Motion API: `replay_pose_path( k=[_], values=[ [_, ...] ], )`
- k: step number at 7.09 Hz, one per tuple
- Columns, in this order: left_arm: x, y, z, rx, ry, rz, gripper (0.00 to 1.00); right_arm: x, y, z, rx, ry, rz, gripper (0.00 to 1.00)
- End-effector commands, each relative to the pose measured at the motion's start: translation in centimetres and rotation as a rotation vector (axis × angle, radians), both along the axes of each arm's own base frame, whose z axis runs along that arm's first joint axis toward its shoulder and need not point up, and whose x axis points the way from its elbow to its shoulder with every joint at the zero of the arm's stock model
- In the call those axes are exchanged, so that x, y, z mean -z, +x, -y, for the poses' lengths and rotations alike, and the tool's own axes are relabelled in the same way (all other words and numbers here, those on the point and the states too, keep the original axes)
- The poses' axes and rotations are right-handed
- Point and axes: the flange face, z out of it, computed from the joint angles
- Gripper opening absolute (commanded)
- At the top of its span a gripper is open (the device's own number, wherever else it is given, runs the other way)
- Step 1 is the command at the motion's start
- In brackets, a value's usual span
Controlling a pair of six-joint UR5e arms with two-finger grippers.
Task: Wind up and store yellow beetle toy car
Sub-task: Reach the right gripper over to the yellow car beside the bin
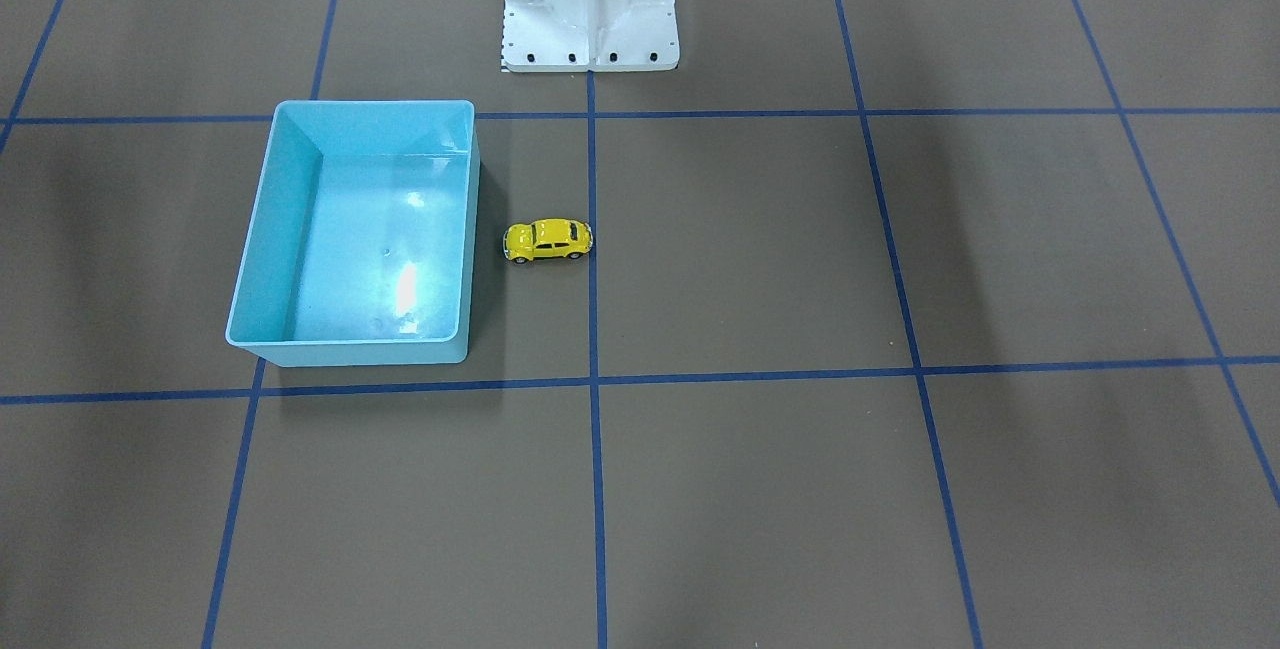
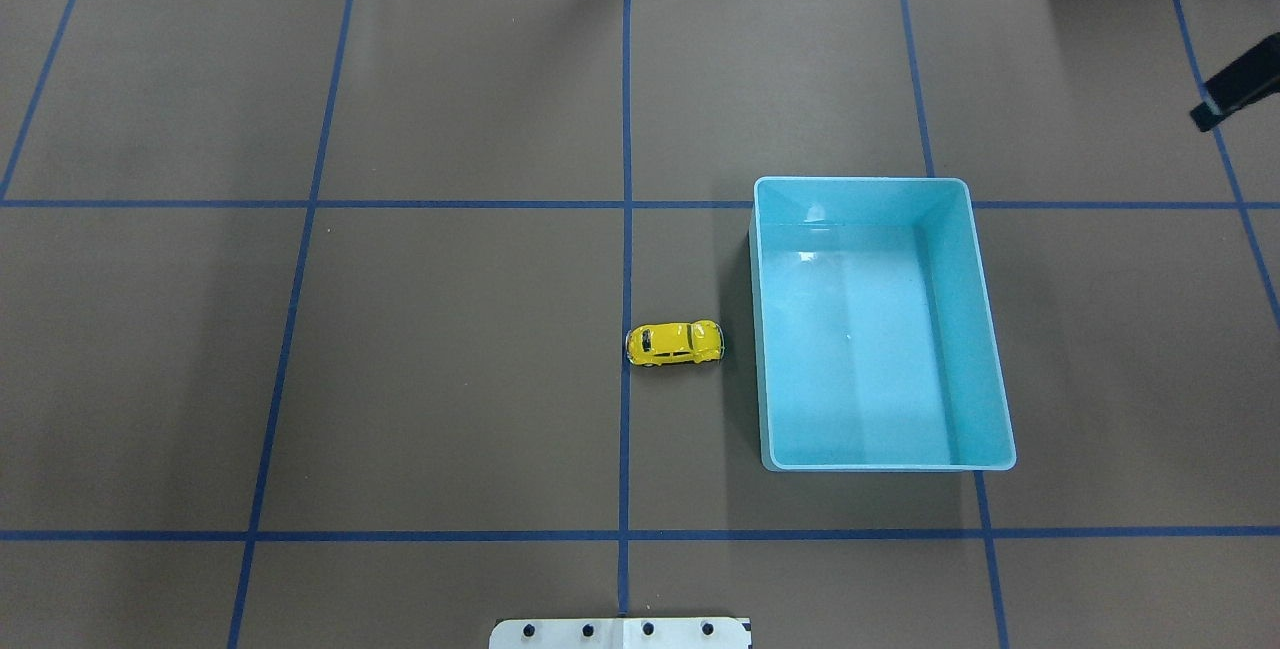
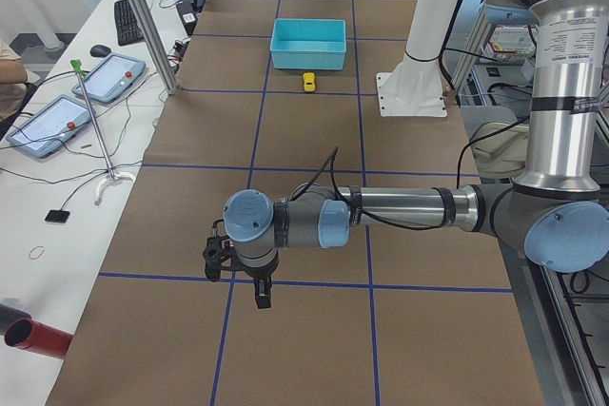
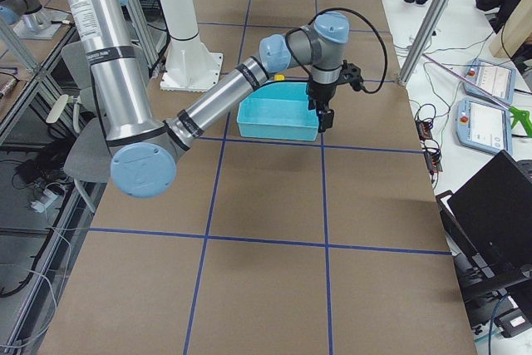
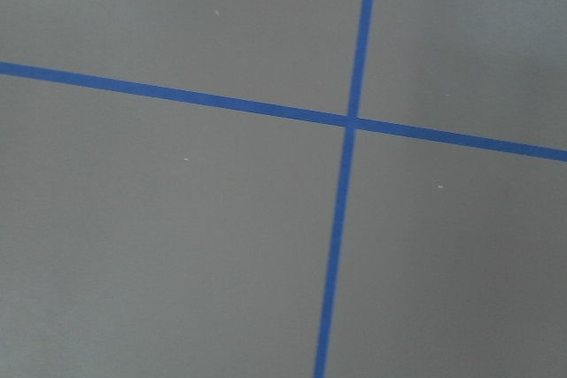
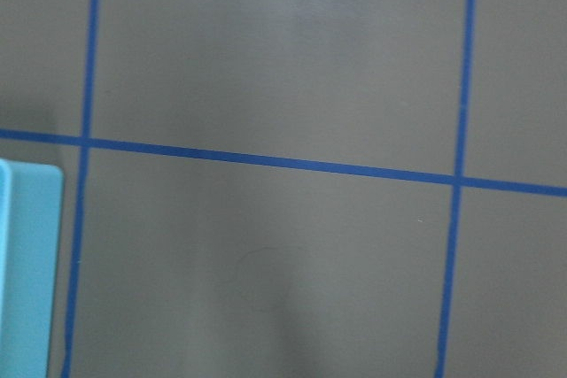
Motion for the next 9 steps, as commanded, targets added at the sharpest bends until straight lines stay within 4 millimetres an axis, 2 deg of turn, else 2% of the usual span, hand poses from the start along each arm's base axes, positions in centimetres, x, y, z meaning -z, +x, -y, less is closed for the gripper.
replay_pose_path(
  k=[1,2,3,4,5,6,7,8,9],
  values=[
    [0.0,0.0,0.3,-0.015,0.014,0.016,1.00,11.5,-12.1,-1.1,0.203,0.215,0.052,1.00],
    [0.0,0.1,0.3,-0.015,0.014,0.014,1.00,14.5,-18.0,-3.7,0.300,0.298,0.049,1.00],
    [-0.4,0.1,0.2,-0.015,0.008,0.014,1.00,16.9,-24.4,-7.4,0.407,0.408,0.017,1.00],
    [-0.5,0.1,0.2,-0.015,0.007,0.013,1.00,19.3,-29.9,-10.6,0.486,0.509,-0.014,1.00],
    [-0.6,0.1,0.1,-0.015,0.004,0.013,1.00,19.5,-33.6,-11.7,0.613,0.648,-0.057,1.00],
    [-0.5,0.1,0.1,-0.015,0.005,0.012,1.00,18.5,-36.6,-10.0,0.711,0.766,-0.050,1.00],
    [-0.5,0.1,0.1,-0.015,0.005,0.012,1.00,16.1,-39.6,-9.0,0.721,0.806,-0.022,1.00],
    [-0.6,0.1,0.1,-0.015,0.004,0.012,1.00,14.1,-43.4,-9.4,0.736,0.822,0.006,1.00],
    [-0.6,0.1,0.1,-0.015,0.004,0.012,1.00,13.1,-44.9,-9.6,0.737,0.817,0.016,1.00]
  ],
)
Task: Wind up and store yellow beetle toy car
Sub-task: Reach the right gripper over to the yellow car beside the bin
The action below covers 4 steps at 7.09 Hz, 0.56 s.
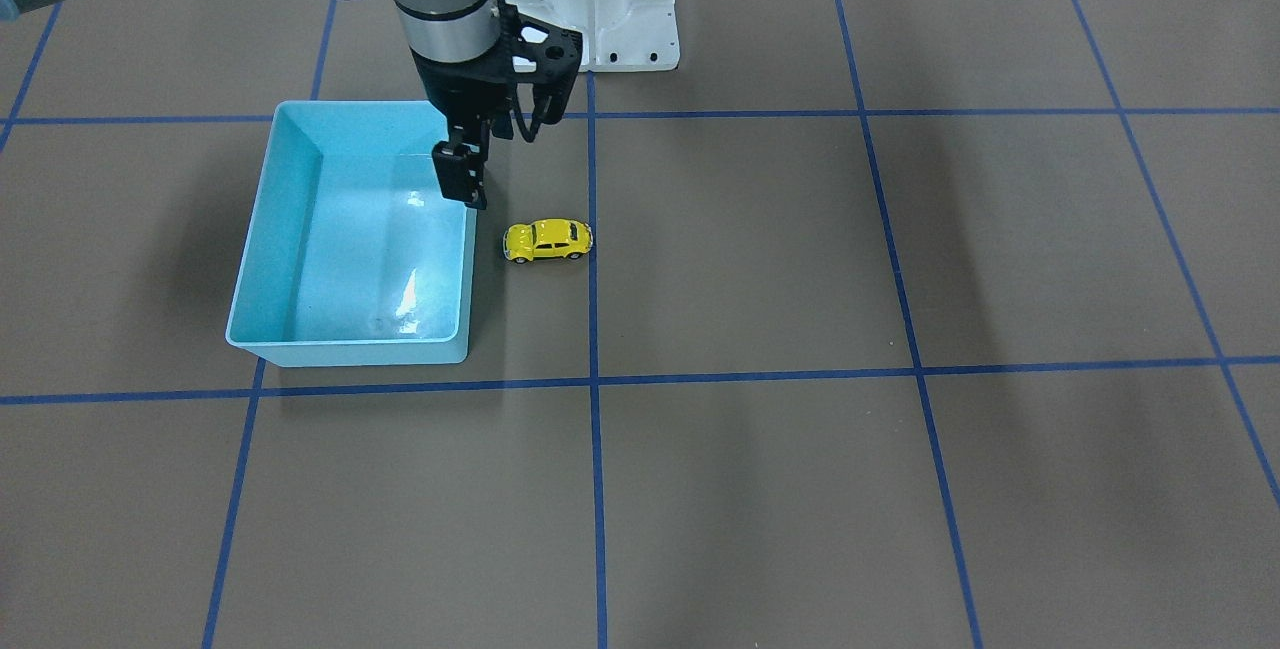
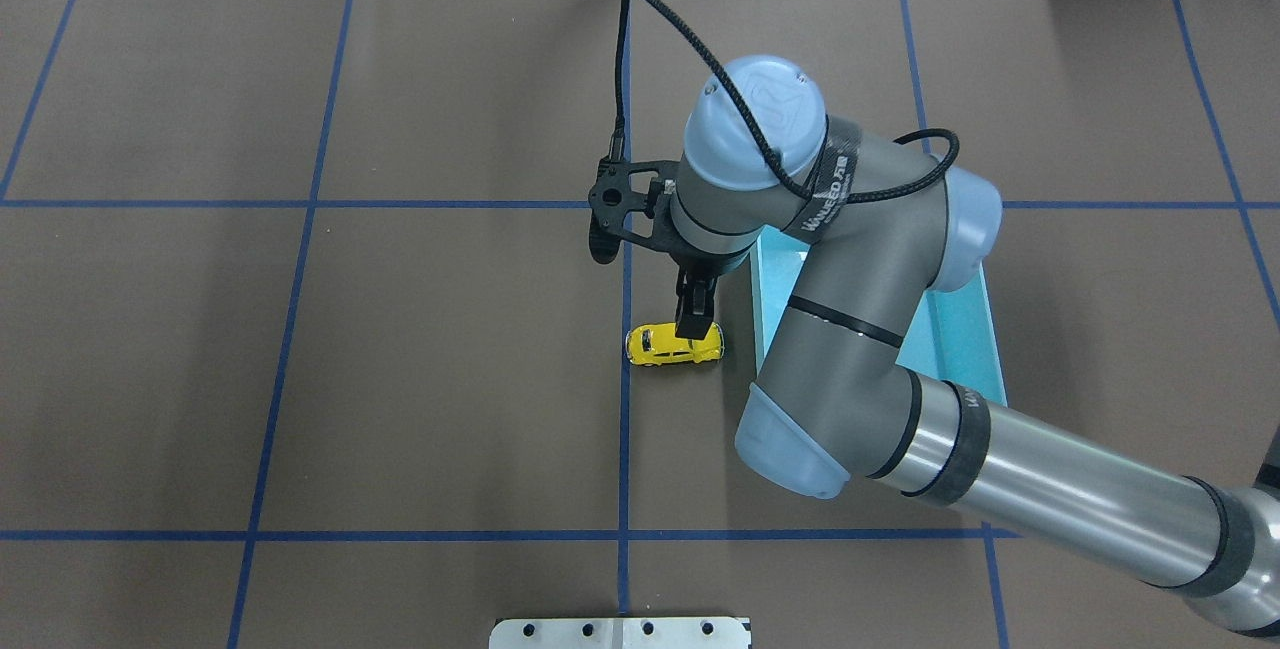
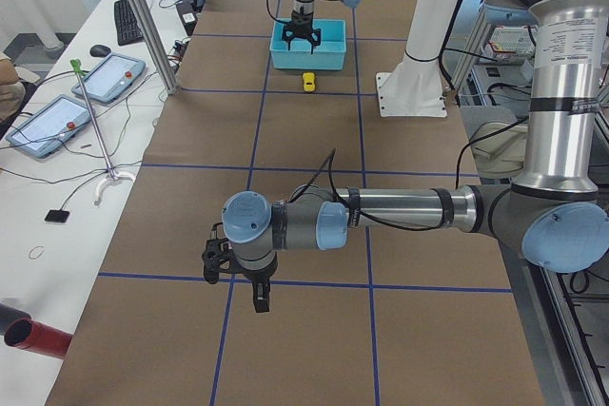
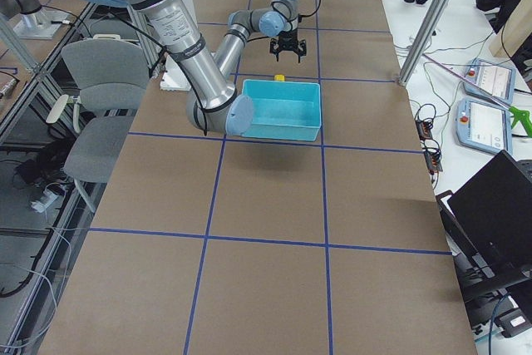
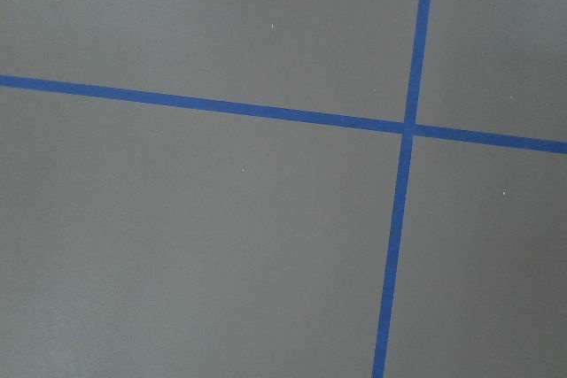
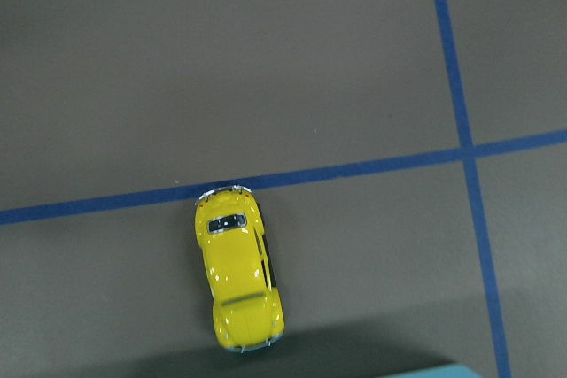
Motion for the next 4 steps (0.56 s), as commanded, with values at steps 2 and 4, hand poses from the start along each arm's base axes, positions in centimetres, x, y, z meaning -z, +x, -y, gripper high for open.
replay_pose_path(
  k=[2,4],
  values=[
    [0.1,0.0,0.0,0.000,0.001,0.000,1.00,-4.0,-4.4,-2.4,0.054,-0.014,-0.004,1.00],
    [0.0,0.0,0.0,0.000,-0.001,0.000,1.00,-5.5,-5.4,-4.0,0.081,-0.022,-0.020,1.00]
  ],
)
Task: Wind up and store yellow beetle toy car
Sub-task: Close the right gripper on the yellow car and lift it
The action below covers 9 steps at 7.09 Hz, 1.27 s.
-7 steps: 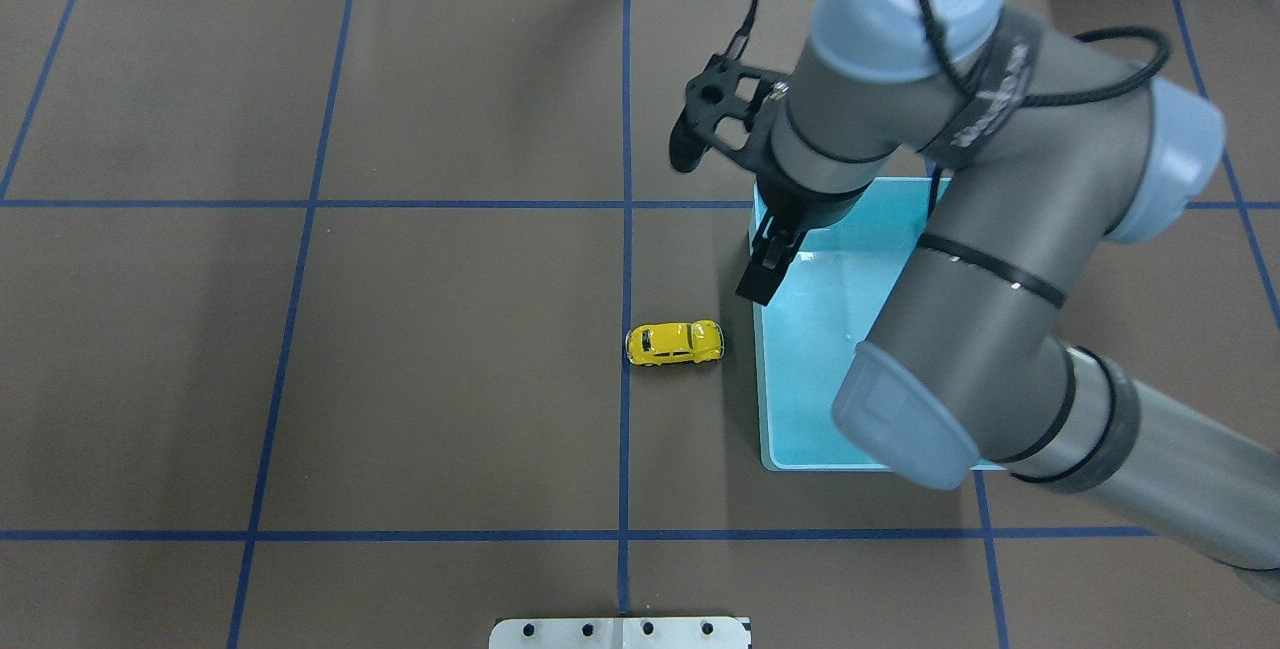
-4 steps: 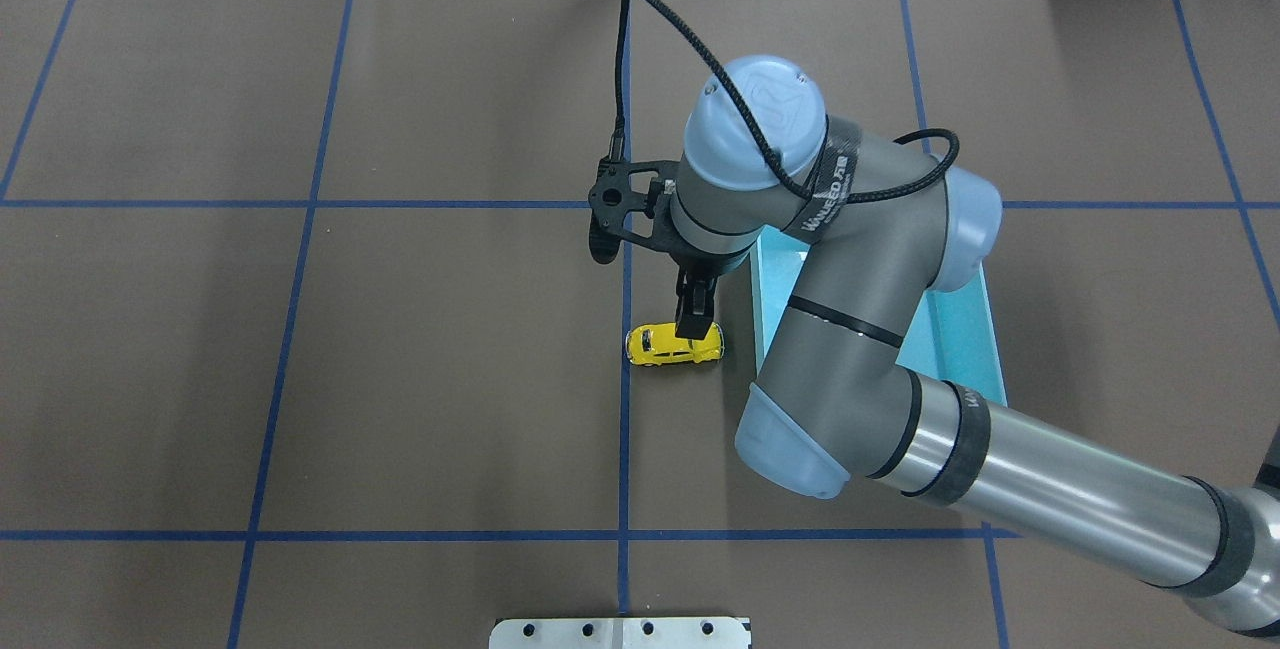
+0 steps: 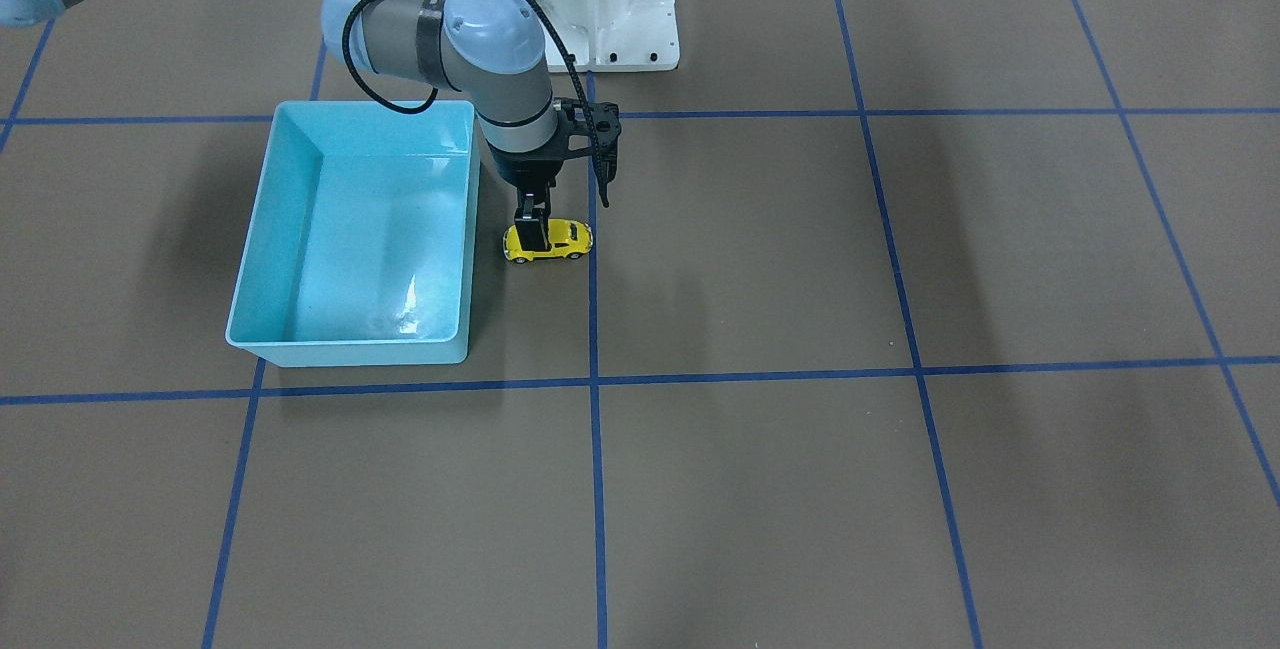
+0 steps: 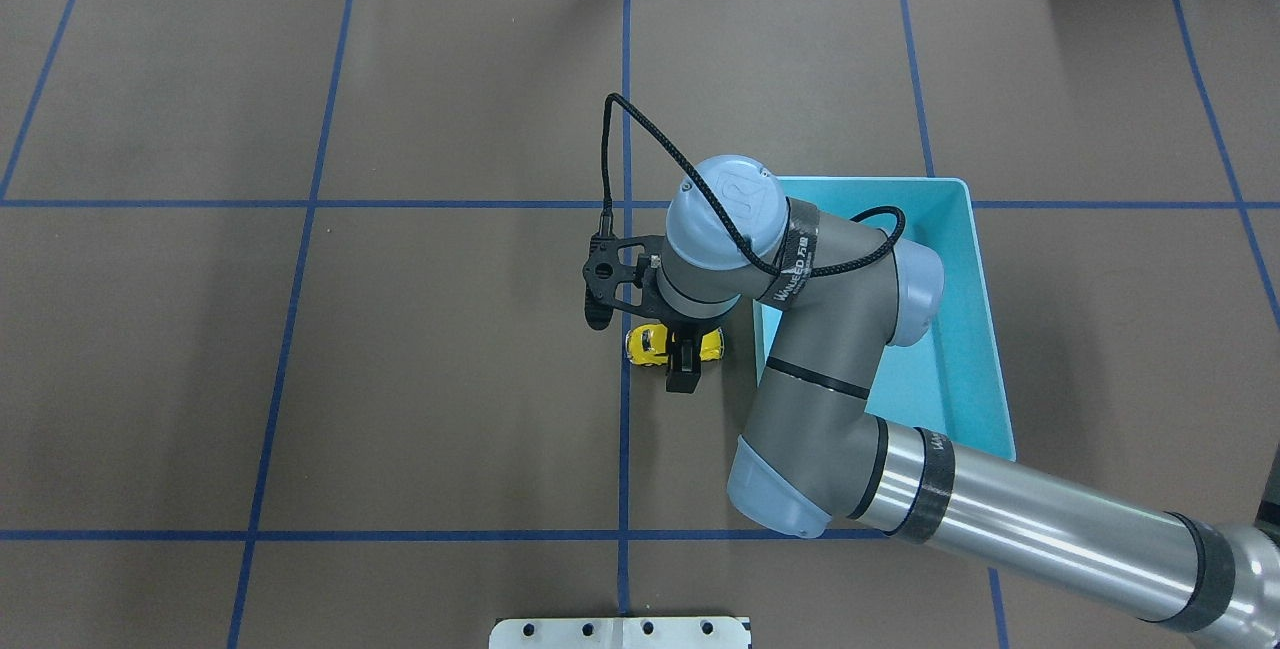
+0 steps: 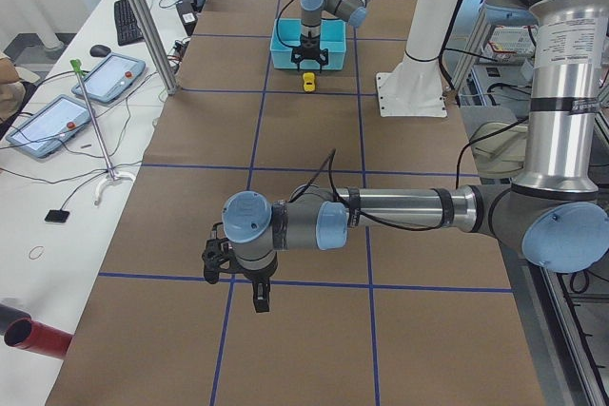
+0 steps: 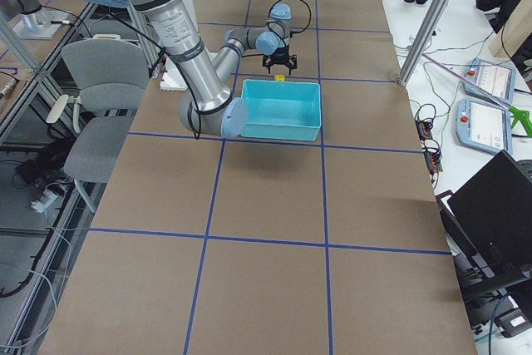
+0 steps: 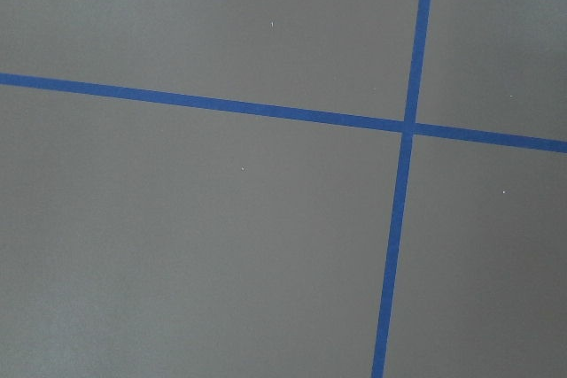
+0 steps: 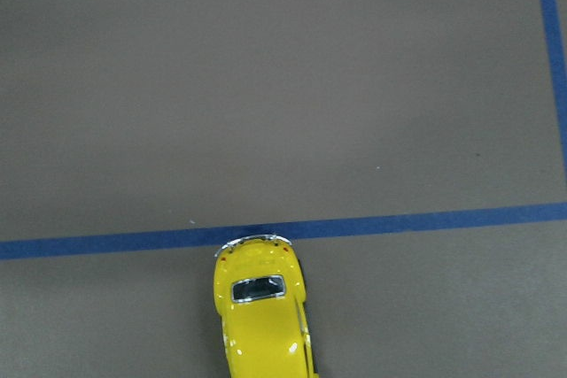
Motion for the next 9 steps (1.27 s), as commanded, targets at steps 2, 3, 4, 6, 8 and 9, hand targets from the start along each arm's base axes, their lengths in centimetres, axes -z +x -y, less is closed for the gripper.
replay_pose_path(
  k=[2,3,4,6,8,9],
  values=[
    [-0.1,0.0,-0.1,0.000,-0.003,0.000,1.00,-0.8,-0.4,-0.5,0.006,0.011,0.009,1.00],
    [-0.1,0.0,-0.1,0.000,-0.003,0.000,1.00,-1.0,-0.6,-0.3,0.005,0.019,0.013,1.00],
    [-0.3,0.0,-0.2,0.001,-0.008,-0.001,1.00,-1.5,-1.1,0.0,0.011,0.032,0.021,1.00],
    [-0.3,0.0,-0.3,0.001,-0.008,-0.002,1.00,-2.4,-1.9,0.3,0.015,0.028,0.007,1.00],
    [-0.5,0.0,-0.5,0.003,-0.013,-0.002,1.00,-2.6,-2.2,0.3,0.014,0.030,0.002,0.95],
    [-0.5,0.0,-0.5,0.001,-0.013,-0.002,1.00,-2.5,-2.2,0.2,0.014,0.030,0.006,0.67]
  ],
)
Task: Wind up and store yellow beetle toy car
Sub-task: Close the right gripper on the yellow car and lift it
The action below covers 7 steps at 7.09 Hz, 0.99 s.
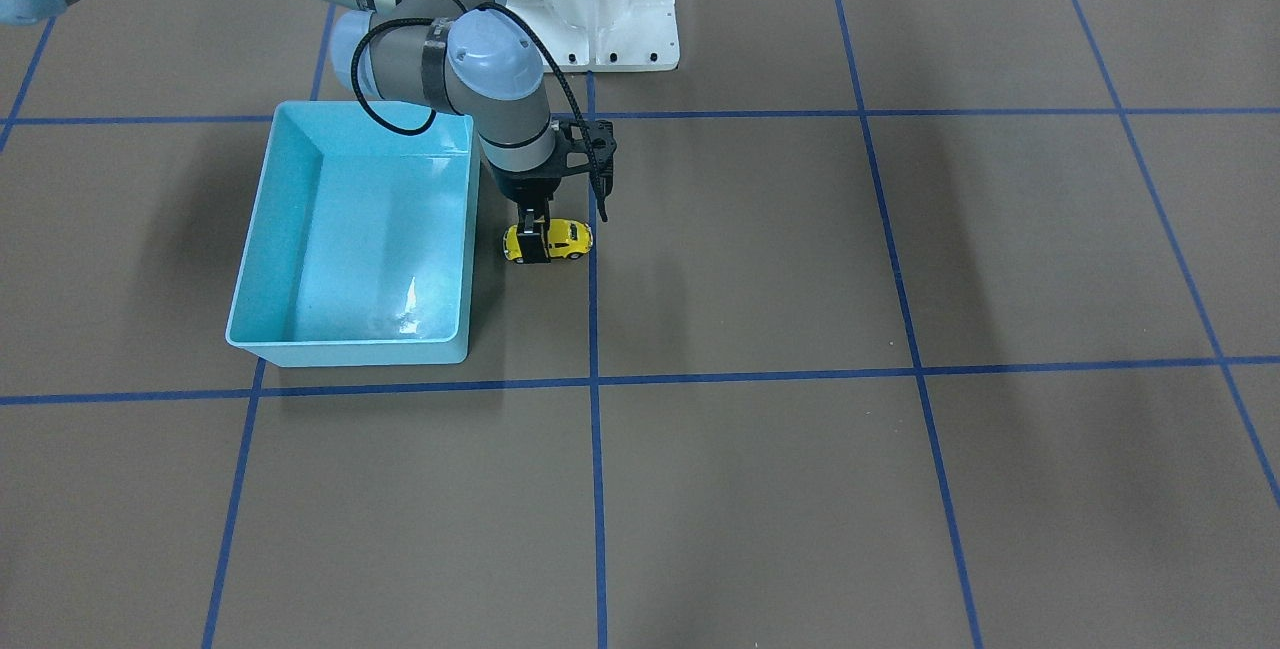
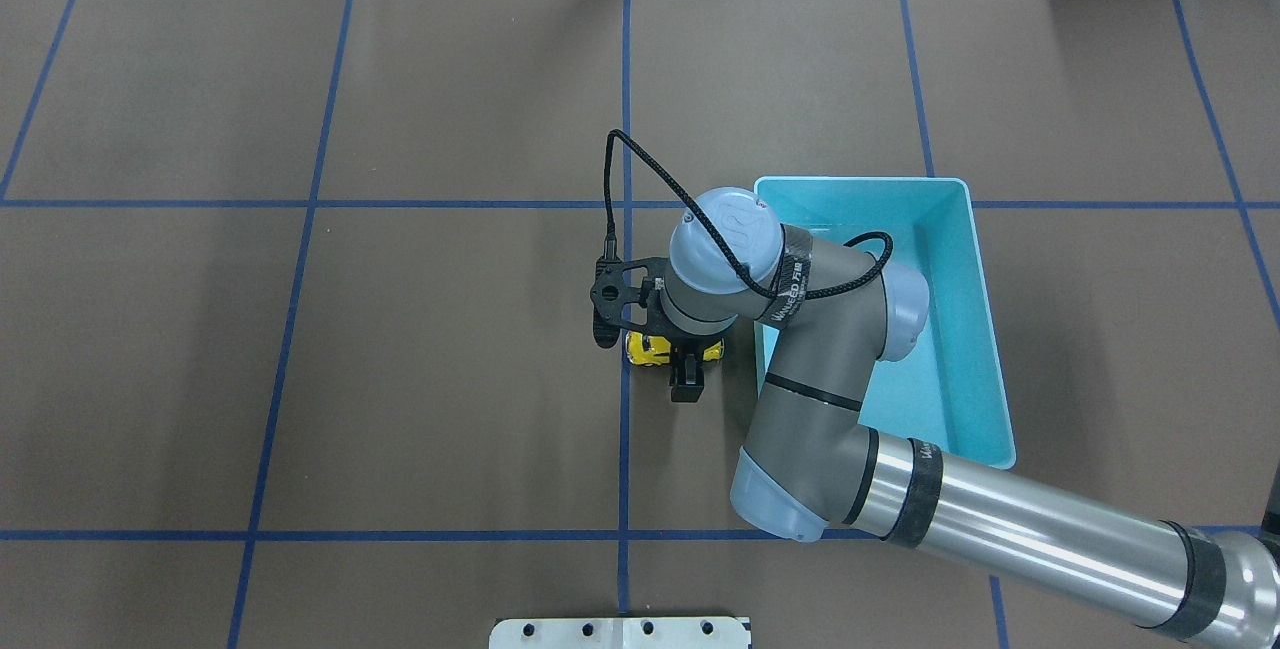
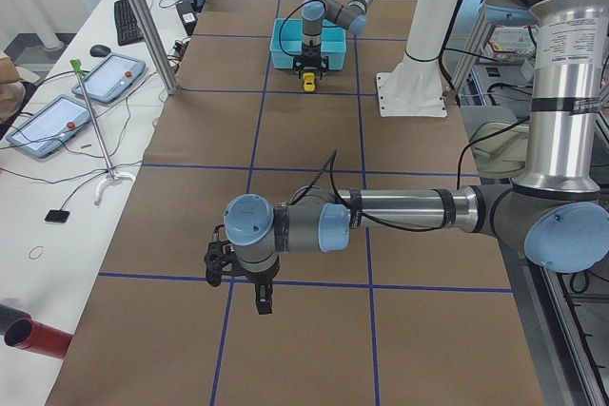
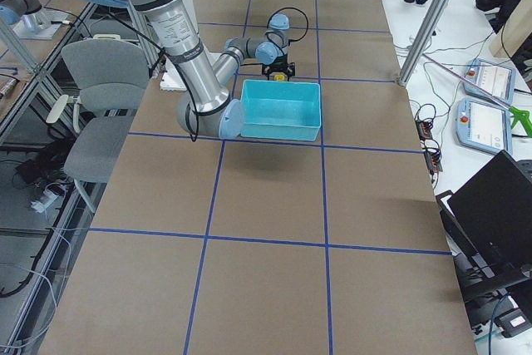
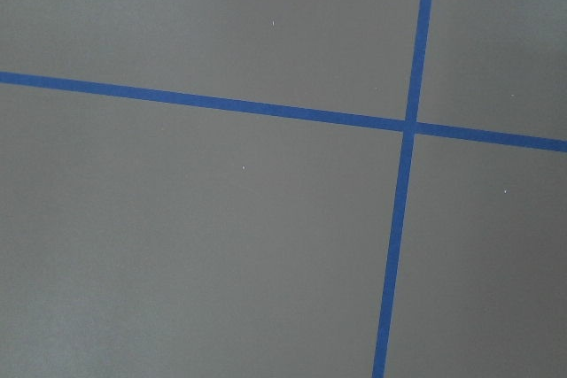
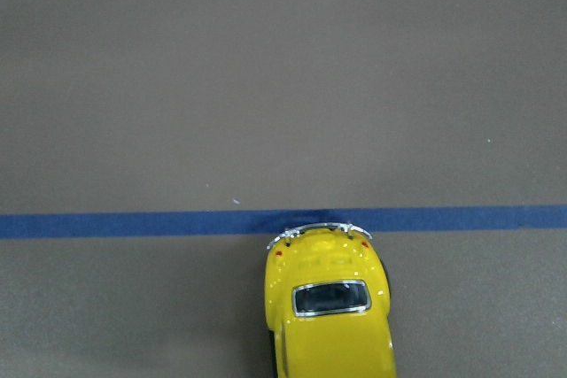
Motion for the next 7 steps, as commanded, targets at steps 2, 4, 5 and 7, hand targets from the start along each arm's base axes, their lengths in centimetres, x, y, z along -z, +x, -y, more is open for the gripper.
replay_pose_path(
  k=[2,4,5,7],
  values=[
    [-0.1,0.0,-0.1,0.001,-0.001,0.000,1.00,0.6,-0.1,-0.4,0.006,0.004,0.012,0.00],
    [-0.1,0.0,-0.1,-0.001,-0.003,0.000,1.00,4.9,0.3,-0.6,0.005,0.020,0.068,0.00],
    [-0.1,0.0,0.0,-0.001,-0.001,0.000,1.00,8.0,1.4,0.6,-0.016,0.021,0.079,0.00],
    [-0.1,0.0,0.0,-0.001,-0.003,0.000,1.00,12.0,11.0,3.5,-0.047,-0.038,0.078,0.00]
  ],
)
